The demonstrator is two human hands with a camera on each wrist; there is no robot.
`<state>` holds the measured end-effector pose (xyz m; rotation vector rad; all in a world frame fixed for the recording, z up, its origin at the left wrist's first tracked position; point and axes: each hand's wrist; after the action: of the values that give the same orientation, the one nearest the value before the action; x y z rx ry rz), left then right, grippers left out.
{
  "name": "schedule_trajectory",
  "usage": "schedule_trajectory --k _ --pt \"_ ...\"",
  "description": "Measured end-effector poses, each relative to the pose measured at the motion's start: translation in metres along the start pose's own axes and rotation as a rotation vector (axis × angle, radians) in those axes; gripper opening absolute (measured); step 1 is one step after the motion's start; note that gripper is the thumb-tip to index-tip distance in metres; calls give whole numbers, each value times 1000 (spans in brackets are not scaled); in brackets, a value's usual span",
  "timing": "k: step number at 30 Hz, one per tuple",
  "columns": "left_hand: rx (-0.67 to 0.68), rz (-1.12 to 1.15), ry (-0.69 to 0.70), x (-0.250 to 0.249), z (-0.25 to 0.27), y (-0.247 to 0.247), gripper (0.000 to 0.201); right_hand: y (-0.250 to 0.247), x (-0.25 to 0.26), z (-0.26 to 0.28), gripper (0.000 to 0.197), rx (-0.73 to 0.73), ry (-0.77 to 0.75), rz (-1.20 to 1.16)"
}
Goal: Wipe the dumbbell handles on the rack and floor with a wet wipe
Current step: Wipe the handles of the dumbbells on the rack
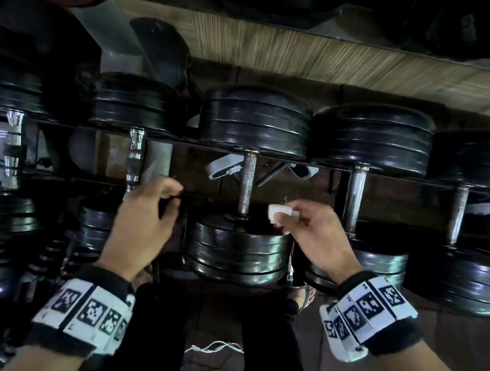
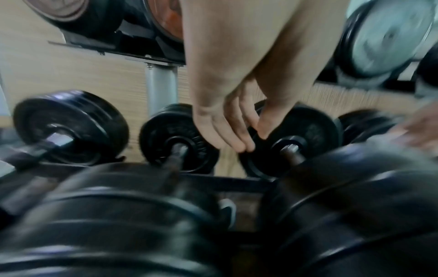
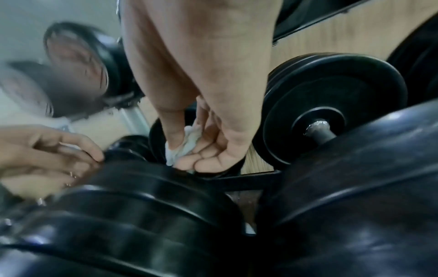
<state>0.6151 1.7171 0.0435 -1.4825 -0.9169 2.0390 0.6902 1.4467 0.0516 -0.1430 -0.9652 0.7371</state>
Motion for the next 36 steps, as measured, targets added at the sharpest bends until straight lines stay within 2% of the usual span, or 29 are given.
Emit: schedule_trajectory --k 3,4,6,9,12,16,23,29,31,34,36 --pt "-52 -400 -40 54 -8 5 14 5 -17 -25 16 26 3 274" --pt "-69 -473 -47 66 -9 7 11 10 -22 -32 16 52 14 316" --pt "-113 -540 -34 75 -10 12 21 19 -27 -48 17 70 46 377" --pt "-174 -519 -78 74 -12 14 20 32 -30 -76 20 127 71 393" --pt "-198 -518 -88 76 -11 16 19 47 -29 -95 13 171 16 460" --pt "-251 -513 -70 77 -11 18 17 62 -28 -102 30 206 -60 525" --pt "-282 -494 -45 79 -11 18 13 40 -26 -91 7 310 -169 364" --pt "-308 -496 -41 81 -12 21 13 23 -21 -73 10 355 -228 345" --pt "-307 -502 -38 82 -12 22 11 24 -14 -66 12 381 -297 354" --pt "-306 -502 -35 83 -12 22 11 37 1 -64 17 418 -482 447" --pt "-316 -499 -34 83 -12 22 12 45 9 -67 21 426 -521 537"
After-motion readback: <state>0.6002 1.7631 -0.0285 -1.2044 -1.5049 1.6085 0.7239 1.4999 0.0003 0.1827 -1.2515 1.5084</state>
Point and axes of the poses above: each hand's wrist, its own z-axis away from the middle knuckle, its own y-axis out of the palm, x = y × z, and after that the axes turned 1 degree about -x, right-handed
